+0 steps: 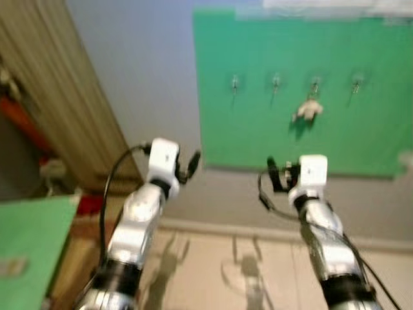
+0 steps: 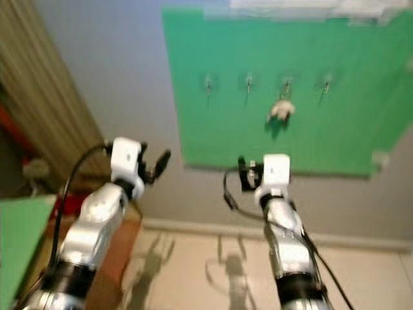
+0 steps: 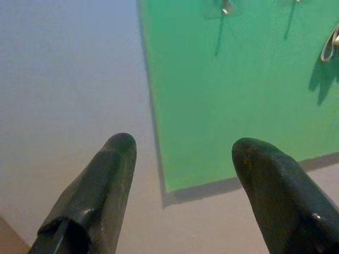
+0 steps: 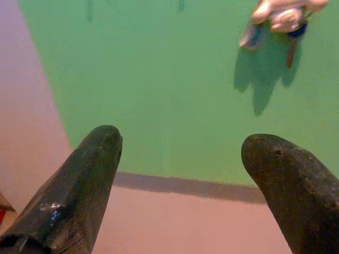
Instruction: Hang keys on a hook
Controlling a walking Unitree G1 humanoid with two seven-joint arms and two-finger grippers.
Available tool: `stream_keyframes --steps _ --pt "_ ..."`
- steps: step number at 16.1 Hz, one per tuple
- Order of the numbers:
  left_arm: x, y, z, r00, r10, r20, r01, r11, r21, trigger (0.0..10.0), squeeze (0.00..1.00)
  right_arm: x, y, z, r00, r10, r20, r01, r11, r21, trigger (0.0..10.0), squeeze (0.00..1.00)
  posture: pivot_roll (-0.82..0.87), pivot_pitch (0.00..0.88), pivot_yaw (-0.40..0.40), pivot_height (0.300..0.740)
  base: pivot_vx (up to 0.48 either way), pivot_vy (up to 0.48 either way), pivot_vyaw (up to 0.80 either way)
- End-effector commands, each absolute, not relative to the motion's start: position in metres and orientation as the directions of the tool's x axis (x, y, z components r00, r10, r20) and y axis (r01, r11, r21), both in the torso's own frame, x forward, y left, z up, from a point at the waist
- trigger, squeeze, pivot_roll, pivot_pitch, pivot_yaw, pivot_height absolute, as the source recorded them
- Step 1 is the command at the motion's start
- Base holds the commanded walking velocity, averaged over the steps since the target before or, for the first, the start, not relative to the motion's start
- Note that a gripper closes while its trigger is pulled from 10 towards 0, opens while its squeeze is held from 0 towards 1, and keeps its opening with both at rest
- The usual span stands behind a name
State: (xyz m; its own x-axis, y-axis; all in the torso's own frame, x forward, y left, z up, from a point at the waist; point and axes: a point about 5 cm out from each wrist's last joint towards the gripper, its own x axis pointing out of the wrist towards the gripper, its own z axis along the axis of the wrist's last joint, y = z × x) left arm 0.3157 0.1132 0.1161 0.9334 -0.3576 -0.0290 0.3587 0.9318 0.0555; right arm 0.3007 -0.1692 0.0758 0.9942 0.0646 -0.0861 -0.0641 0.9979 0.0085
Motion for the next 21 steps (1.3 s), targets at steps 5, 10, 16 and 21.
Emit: stream_keyframes --steps 5,10,16,21 --pt "0.3161 0.1279 0.1115 0.945 -0.322 -0.058 0.326 0.941 0.090 10.0 0.00 0.3062 -0.1542 0.0794 0.990 0.125 -0.073 -0.123 0.992 0.027 10.0 0.00 -0.02 0.000 0.097 0.740 0.000 0.000 0.73" --pt "0.3196 0.1229 0.1109 0.943 -0.328 -0.060 0.331 0.941 0.072 10.0 0.00 0.3097 -0.1569 0.0827 0.990 0.129 -0.062 -0.127 0.992 0.025 10.0 0.00 -0.04 0.000 0.097 0.740 0.000 0.000 0.63" --pt "0.3179 0.1239 0.1103 0.949 -0.310 -0.064 0.314 0.946 0.076 10.0 0.00 0.3078 -0.1544 0.0783 0.987 0.144 -0.071 -0.143 0.989 0.023 10.0 0.00 -0.02 0.000 0.088 0.740 0.000 -0.361 0.61" --pt "0.3164 0.1269 0.1098 0.959 -0.276 -0.063 0.279 0.959 0.050 10.0 0.00 0.3086 -0.1542 0.0775 0.984 0.158 -0.080 -0.158 0.987 0.013 10.0 0.00 -0.01 0.000 0.076 0.740 0.059 -0.433 0.61"
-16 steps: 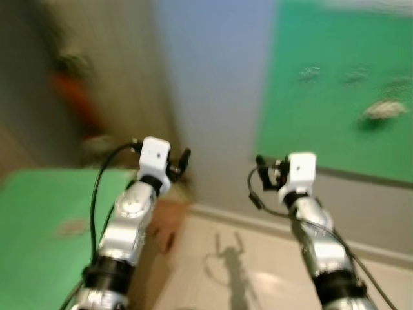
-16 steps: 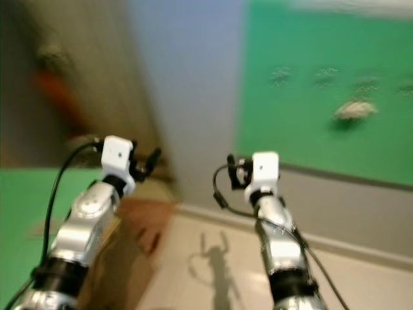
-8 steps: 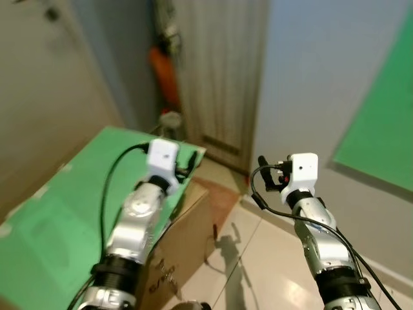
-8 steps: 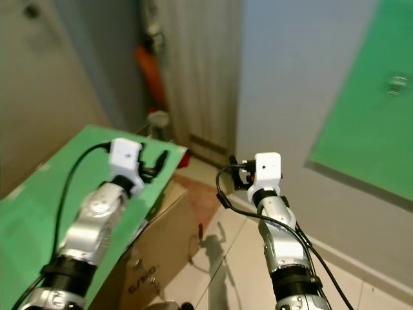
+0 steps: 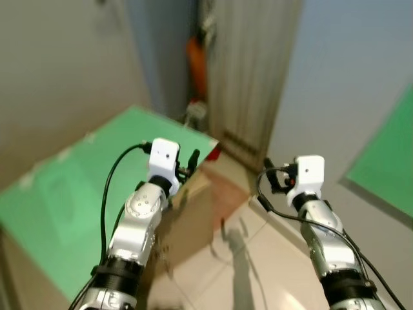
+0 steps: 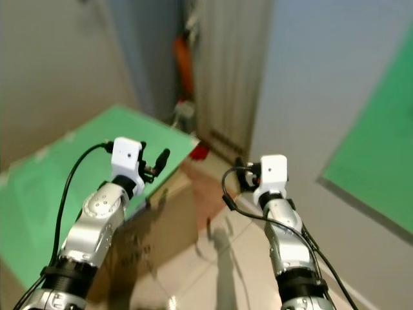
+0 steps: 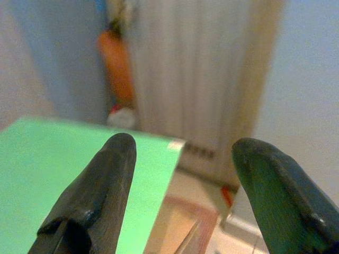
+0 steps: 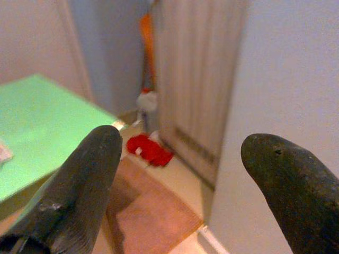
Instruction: Hang keys on a hook
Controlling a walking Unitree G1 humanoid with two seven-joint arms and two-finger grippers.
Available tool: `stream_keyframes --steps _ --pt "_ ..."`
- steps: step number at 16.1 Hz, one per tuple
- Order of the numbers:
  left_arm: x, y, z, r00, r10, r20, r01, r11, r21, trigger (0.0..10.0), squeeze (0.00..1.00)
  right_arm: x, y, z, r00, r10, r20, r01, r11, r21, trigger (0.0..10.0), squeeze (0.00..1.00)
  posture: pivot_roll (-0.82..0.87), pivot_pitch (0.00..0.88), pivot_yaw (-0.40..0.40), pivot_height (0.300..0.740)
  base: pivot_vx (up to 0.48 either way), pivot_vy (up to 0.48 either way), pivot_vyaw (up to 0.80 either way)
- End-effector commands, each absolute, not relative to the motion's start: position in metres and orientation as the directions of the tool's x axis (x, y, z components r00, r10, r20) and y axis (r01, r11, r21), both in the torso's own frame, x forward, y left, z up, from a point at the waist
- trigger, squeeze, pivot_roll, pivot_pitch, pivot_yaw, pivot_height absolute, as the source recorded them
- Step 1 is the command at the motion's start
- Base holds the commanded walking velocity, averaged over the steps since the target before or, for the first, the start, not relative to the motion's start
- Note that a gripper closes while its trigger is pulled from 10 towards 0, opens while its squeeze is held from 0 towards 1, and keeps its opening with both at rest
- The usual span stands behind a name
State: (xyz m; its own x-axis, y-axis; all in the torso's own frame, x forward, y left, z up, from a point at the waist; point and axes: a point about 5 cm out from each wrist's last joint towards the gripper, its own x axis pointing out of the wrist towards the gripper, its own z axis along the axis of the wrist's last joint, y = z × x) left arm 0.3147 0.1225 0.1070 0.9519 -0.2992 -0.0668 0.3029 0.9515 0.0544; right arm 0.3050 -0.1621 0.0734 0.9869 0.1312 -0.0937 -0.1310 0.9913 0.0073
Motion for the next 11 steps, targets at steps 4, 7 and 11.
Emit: stream_keyframes --steps 4,7,11 --pt "0.317 0.133 0.109 0.972 -0.227 -0.066 0.229 0.973 0.023 10.0 0.00 0.310 -0.150 0.077 0.981 0.176 -0.083 -0.176 0.984 0.009 10.0 0.00 0.00 0.000 0.063 0.740 0.319 -0.180 0.61" --pt "0.316 0.134 0.109 0.973 -0.219 -0.067 0.221 0.975 0.020 10.0 0.00 0.310 -0.150 0.076 0.978 0.184 -0.095 -0.185 0.983 0.007 10.0 0.00 0.01 0.000 0.058 0.740 0.307 0.000 0.61" --pt "0.317 0.139 0.110 0.983 -0.171 -0.059 0.174 0.984 0.047 10.0 0.00 0.312 -0.149 0.071 0.975 0.166 -0.146 -0.168 0.986 -0.001 10.0 0.00 0.01 0.000 0.054 0.740 0.077 0.000 0.42"
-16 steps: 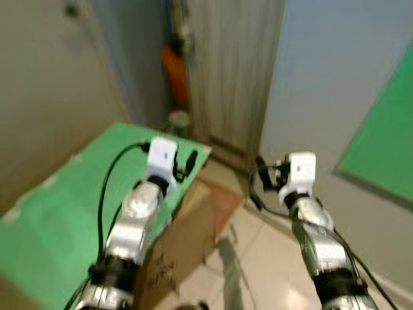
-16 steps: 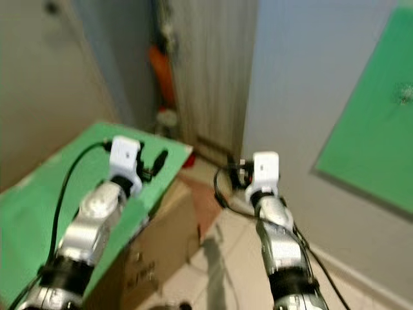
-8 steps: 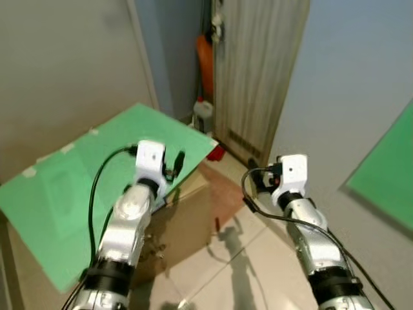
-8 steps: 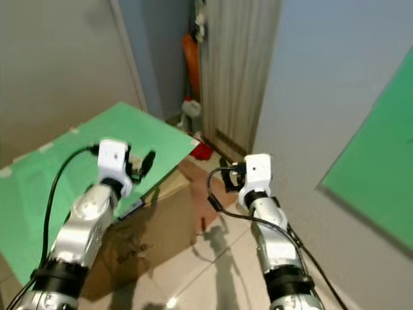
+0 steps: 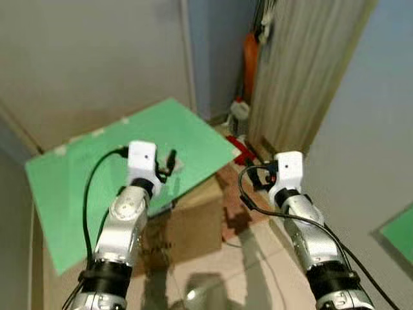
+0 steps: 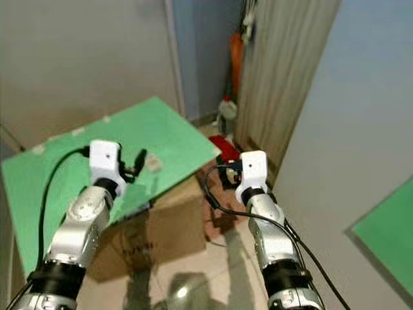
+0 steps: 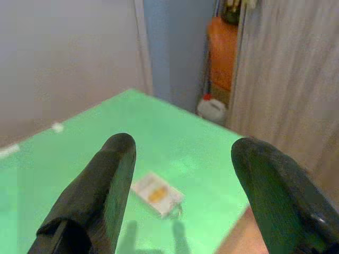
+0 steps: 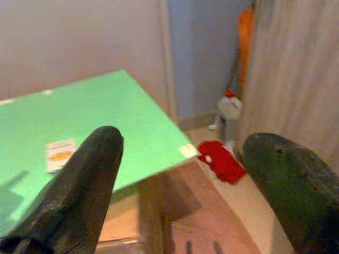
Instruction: Hang keys on a hook
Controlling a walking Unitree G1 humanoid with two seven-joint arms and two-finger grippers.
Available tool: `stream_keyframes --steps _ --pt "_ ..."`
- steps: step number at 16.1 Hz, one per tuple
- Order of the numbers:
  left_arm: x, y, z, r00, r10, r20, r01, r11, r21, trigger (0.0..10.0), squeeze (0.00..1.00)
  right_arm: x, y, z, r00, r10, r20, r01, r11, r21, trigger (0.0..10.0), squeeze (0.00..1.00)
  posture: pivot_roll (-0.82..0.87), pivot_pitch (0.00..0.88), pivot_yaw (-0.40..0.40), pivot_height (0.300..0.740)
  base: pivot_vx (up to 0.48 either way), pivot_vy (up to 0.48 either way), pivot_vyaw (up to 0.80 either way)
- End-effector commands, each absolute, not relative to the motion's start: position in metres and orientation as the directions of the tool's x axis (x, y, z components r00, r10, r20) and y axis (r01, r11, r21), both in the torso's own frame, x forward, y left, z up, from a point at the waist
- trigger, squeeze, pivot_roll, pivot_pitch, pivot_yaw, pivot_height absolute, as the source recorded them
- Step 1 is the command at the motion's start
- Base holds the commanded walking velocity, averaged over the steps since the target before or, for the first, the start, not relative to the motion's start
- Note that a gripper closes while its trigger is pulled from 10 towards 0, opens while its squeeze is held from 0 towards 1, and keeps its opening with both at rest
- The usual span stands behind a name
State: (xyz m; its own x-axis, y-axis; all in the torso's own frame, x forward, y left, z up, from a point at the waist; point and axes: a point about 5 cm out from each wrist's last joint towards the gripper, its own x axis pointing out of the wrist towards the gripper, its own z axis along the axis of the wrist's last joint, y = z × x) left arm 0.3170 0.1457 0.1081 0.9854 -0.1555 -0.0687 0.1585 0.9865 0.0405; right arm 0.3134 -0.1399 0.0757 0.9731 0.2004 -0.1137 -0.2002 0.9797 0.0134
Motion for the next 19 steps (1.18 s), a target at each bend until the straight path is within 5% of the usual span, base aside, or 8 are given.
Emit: stream_keyframes --steps 1,2,9,10,19 --pt "0.3165 0.1403 0.1095 0.986 -0.157 -0.060 0.161 0.985 0.064 10.0 0.65 0.3125 -0.1480 0.0711 0.975 0.171 -0.143 -0.172 0.985 0.007 10.0 0.00 0.01 0.000 0.055 0.740 0.000 0.000 0.00" --pt "0.3160 0.1422 0.1097 0.987 -0.150 -0.053 0.153 0.986 0.070 10.0 1.00 0.3125 -0.1466 0.0721 0.975 0.180 -0.133 -0.179 0.984 0.019 10.0 0.00 0.02 0.000 0.054 0.740 0.000 0.000 0.00" --pt "0.3213 0.1486 0.1065 0.992 -0.095 -0.087 0.105 0.986 0.127 10.0 1.00 0.3140 -0.1461 0.0727 0.976 0.178 -0.130 -0.176 0.984 0.022 10.0 0.00 0.01 0.000 0.059 0.740 0.000 0.000 0.00" --pt "0.3222 0.1470 0.1072 0.991 -0.105 -0.087 0.114 0.987 0.110 10.0 0.00 0.3142 -0.1461 0.0731 0.975 0.179 -0.128 -0.178 0.984 0.021 10.0 0.00 0.01 0.000 0.059 0.740 0.000 0.000 0.00" --pt "0.3242 0.1481 0.1089 0.995 -0.071 -0.075 0.079 0.991 0.109 10.0 0.00 0.3134 -0.1435 0.0723 0.970 0.206 -0.128 -0.205 0.979 0.019 10.0 0.00 0.01 0.000 0.058 0.740 0.355 0.115 0.00"
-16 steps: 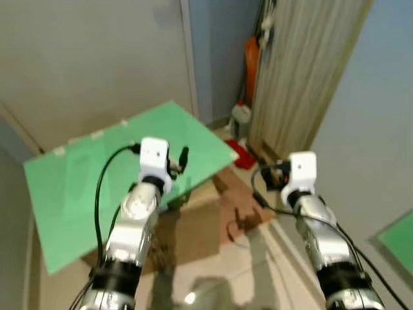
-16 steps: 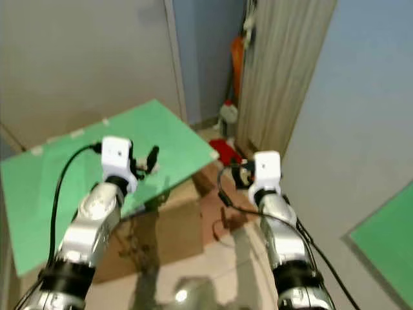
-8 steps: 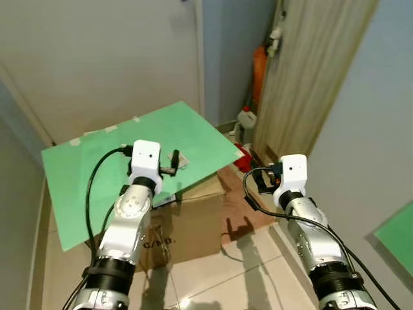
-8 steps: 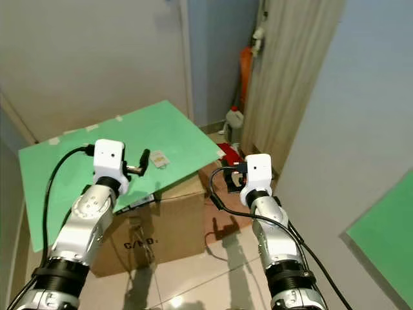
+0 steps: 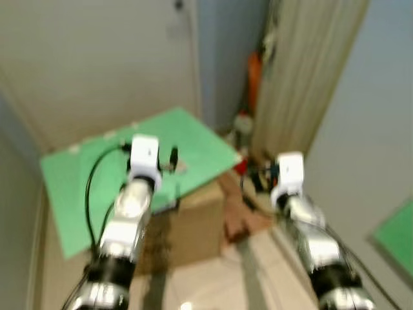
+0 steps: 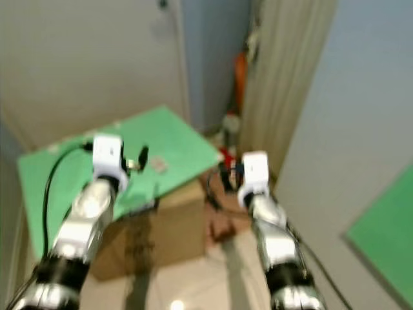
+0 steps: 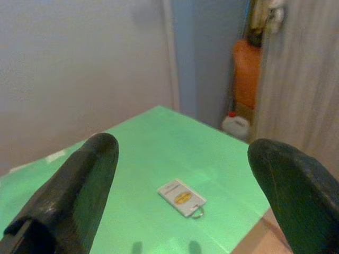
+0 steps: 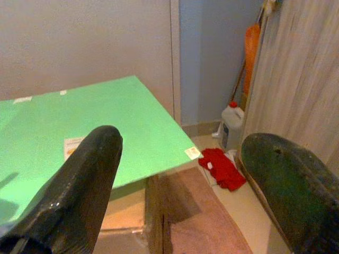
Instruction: Hang keys on a hook
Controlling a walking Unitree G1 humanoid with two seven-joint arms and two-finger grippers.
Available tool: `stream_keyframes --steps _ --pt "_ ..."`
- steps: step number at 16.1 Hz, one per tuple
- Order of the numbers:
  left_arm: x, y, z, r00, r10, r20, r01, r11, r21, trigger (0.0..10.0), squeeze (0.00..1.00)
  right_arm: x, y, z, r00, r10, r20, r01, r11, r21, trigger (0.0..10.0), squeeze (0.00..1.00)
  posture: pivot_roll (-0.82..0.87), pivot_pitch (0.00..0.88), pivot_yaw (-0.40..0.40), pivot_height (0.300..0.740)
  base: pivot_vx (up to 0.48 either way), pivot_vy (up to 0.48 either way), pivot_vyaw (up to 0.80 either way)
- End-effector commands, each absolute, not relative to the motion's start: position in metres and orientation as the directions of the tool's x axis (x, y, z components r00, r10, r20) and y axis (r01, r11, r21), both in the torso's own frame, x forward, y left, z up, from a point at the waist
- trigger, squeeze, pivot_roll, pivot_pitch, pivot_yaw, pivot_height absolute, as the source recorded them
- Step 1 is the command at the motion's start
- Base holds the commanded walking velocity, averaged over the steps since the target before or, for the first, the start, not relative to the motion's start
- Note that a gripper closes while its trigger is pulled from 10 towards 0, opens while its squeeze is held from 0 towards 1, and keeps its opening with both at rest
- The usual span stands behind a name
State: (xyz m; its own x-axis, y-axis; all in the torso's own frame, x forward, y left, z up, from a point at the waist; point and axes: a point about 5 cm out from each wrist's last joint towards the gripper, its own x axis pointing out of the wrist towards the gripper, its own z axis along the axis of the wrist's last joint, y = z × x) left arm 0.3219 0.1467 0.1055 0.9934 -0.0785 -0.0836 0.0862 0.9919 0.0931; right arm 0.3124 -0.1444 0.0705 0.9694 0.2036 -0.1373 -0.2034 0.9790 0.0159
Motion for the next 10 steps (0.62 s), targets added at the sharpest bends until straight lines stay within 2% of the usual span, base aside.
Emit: stream_keyframes --steps 1,10 --pt "0.3246 0.1476 0.1090 0.994 -0.081 -0.078 0.089 0.990 0.106 10.0 0.00 0.3133 -0.1431 0.0723 0.970 0.208 -0.128 -0.207 0.978 0.020 10.0 0.00 0.01 0.000 0.059 0.740 0.469 0.000 0.00" --pt "0.3308 0.1412 0.1084 0.987 -0.110 -0.115 0.129 0.976 0.175 10.0 0.00 0.3044 -0.1416 0.0668 0.962 0.233 -0.140 -0.230 0.973 0.034 10.0 0.00 0.01 0.000 0.062 0.740 0.480 0.000 0.00"
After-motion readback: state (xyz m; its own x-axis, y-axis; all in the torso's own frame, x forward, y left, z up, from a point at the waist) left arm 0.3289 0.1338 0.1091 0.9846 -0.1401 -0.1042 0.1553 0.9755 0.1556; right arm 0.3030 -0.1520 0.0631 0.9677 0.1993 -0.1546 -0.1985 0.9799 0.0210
